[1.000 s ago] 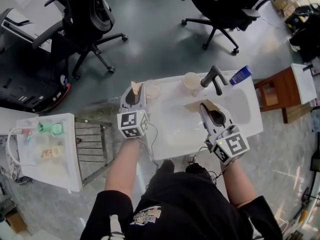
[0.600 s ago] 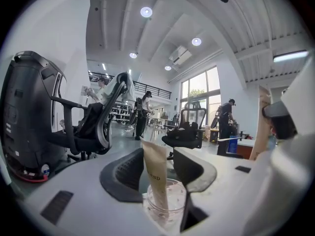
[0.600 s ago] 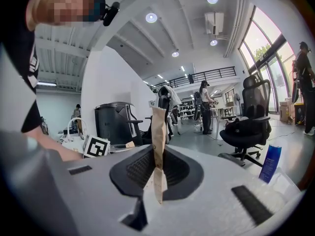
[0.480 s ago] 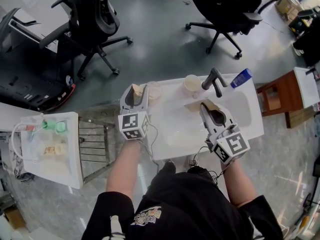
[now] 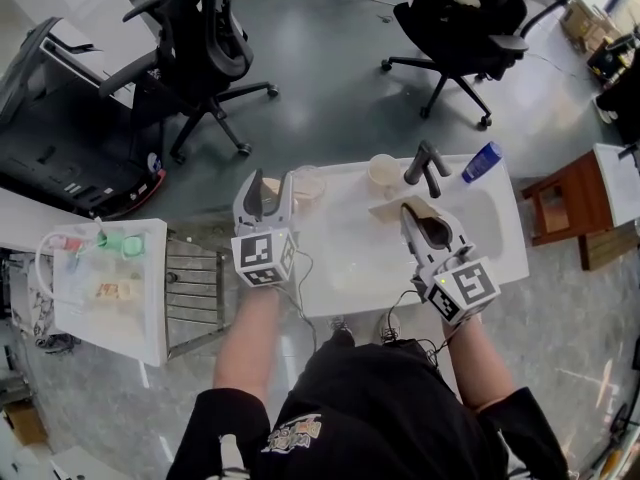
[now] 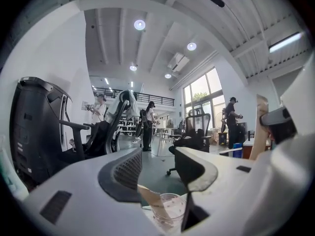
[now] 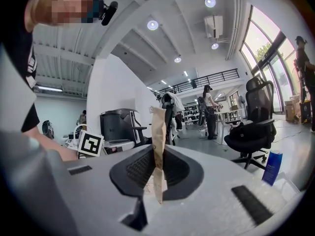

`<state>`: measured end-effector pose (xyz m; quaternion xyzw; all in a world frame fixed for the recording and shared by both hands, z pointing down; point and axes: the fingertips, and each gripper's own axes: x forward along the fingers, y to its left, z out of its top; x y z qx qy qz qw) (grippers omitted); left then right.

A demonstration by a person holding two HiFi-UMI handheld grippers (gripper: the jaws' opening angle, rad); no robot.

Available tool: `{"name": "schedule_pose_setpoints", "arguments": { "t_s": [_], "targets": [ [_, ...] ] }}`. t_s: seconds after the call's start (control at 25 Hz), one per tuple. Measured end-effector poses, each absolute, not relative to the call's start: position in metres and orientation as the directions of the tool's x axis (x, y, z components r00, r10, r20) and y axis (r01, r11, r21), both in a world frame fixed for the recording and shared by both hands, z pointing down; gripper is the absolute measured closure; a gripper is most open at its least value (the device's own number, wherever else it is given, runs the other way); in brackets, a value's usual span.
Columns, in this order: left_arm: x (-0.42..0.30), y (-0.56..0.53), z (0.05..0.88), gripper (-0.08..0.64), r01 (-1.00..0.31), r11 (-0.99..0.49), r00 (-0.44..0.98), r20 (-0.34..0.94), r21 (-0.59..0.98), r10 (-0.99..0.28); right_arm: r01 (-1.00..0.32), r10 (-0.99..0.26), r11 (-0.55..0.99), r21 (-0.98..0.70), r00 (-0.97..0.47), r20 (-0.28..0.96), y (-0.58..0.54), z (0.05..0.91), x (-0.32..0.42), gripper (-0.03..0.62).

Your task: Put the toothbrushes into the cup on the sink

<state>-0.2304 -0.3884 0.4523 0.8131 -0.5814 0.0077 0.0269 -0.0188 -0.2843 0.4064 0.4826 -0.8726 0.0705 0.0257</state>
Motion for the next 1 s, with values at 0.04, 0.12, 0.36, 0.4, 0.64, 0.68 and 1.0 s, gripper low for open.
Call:
{"name": "schedule_pose_setpoints", "arguments": {
  "t_s": [0.04,0.12,0.36,0.4,0.64,0.68,1.0],
  "targets": [
    [-0.229,-0.384,0.446,0.373,-0.947,-0.318,0.319,0.034,0.031,-0.947,-0.843,-0.836,0.529,-0.098,-0.538,0.107,-0.283,0.405,-0.016,0.557],
    [-0.223,-0.374,0.434,0.373,-0.948,-0.317,0.317,0.012,0.023,-0.948,-0.837,-0.832,0.54,-0.094,-0.547,0.094,-0.281,0.401,-0.013,0.557],
    [-0.198,-0.331,0.392,0.374,-0.944,-0.33,0.331,-0.05,-0.016,-0.942,-0.814,-0.812,0.575,-0.083,-0.58,0.066,-0.271,0.389,-0.002,0.557],
    [-0.193,-0.323,0.387,0.373,-0.942,-0.335,0.335,-0.058,-0.022,-0.94,-0.81,-0.808,0.581,-0.079,-0.586,0.063,-0.269,0.387,0.001,0.557],
    [-0.158,-0.276,0.369,0.381,-0.931,-0.363,0.365,-0.083,-0.045,-0.927,-0.788,-0.788,0.611,-0.075,-0.614,0.036,-0.255,0.383,0.018,0.557],
    [-0.153,-0.27,0.368,0.388,-0.93,-0.366,0.368,-0.083,-0.046,-0.926,-0.785,-0.786,0.615,-0.076,-0.618,0.032,-0.252,0.383,0.021,0.557],
    [-0.105,-0.222,0.378,0.534,-0.918,-0.395,0.395,-0.026,-0.031,-0.918,-0.758,-0.76,0.646,-0.085,-0.649,0.01,-0.237,0.38,0.044,0.557]
  ]
}}
